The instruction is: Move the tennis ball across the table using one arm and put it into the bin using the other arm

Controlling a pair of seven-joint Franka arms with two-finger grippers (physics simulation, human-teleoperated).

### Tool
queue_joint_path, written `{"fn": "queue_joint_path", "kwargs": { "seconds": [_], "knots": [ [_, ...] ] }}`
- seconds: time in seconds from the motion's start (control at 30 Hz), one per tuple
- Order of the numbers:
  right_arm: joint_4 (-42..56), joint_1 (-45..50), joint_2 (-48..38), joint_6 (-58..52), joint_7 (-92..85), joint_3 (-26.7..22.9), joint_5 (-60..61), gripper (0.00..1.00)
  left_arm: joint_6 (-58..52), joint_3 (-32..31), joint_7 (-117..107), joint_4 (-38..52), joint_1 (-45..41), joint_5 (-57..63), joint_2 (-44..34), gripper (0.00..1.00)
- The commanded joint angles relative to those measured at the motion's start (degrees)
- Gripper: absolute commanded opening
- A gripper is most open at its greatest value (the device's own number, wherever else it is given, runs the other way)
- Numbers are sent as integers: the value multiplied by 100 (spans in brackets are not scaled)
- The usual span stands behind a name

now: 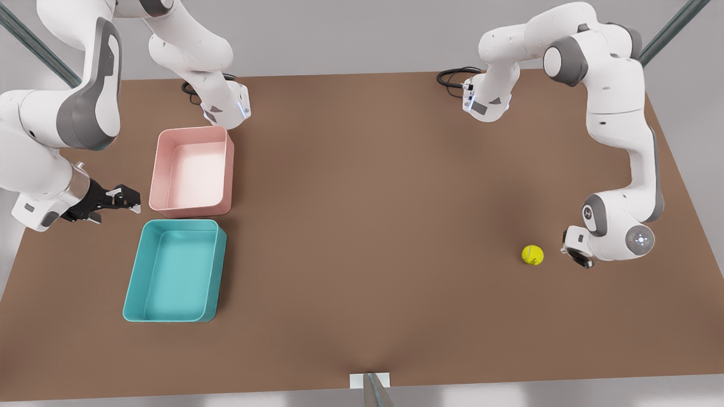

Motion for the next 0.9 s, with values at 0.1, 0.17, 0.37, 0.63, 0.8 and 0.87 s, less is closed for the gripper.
{"fn": "queue_joint_path", "kwargs": {
  "seconds": [0.1,0.17,0.37,0.63,0.8,0.87],
  "knots": [
    [0,11,-1,-17,-41,1,8,100,301,-9,3730,-17,-17,-4,155,21],
    [0,3,-1,-17,-41,1,8,100,195,-9,3501,-105,-17,4,182,21],
    [-8,3,-1,-35,-50,1,17,100,221,-9,3343,-114,-25,-4,287,21],
    [-8,11,-1,-44,-50,1,8,100,555,-1459,-3203,-105,-887,180,419,21],
    [-17,11,8,-44,-50,1,8,100,-840,-1530,-3881,553,-816,664,77,21],
    [18,11,43,-44,-24,1,26,100,-2421,-1082,-4883,519,-869,681,-1310,100]
  ]
}}
